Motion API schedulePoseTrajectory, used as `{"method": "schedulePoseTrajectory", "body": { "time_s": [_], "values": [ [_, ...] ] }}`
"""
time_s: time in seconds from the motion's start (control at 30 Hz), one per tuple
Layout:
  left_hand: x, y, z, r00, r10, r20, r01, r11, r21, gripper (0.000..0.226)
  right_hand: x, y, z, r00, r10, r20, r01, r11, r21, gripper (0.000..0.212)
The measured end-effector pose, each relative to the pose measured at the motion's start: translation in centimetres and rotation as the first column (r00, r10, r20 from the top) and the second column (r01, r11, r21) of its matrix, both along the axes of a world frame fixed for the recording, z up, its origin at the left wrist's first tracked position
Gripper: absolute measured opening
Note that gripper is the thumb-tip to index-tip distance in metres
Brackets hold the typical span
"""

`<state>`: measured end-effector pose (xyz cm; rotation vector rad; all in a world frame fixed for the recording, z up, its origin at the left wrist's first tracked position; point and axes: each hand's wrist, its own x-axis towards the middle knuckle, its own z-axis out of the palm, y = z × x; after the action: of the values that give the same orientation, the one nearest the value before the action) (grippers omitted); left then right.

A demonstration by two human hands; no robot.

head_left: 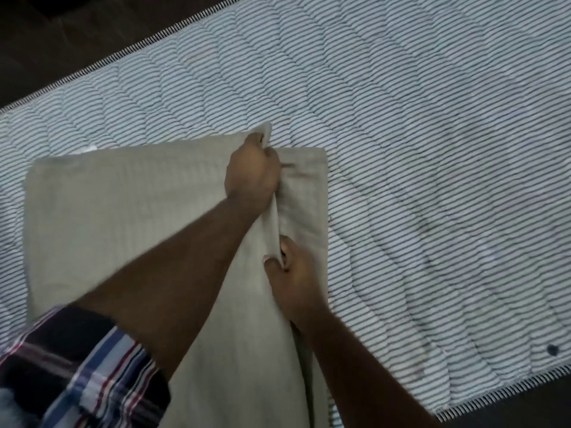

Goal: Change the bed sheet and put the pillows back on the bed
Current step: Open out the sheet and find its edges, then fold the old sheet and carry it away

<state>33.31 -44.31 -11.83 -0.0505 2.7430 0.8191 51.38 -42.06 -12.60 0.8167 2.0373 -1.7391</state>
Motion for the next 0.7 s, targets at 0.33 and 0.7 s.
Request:
{"method": "schedulePoseTrajectory", "body": {
  "time_s": [0.33, 0.7],
  "values": [
    [4.1, 4.7, 1.7, 0.907, -0.358, 0.222, 0.356, 0.933, 0.051, 0.062, 5.4, 3.6, 1.4, 0.959, -0.247, 0.135, 0.25, 0.968, -0.002, 0.035],
    [16.9, -10.6, -1.2, 0.956, -0.224, 0.19, 0.218, 0.975, 0.05, 0.033, 13.5, 0.5, -1.2, 0.915, -0.156, 0.372, 0.288, 0.898, -0.333, 0.045]
  ]
}}
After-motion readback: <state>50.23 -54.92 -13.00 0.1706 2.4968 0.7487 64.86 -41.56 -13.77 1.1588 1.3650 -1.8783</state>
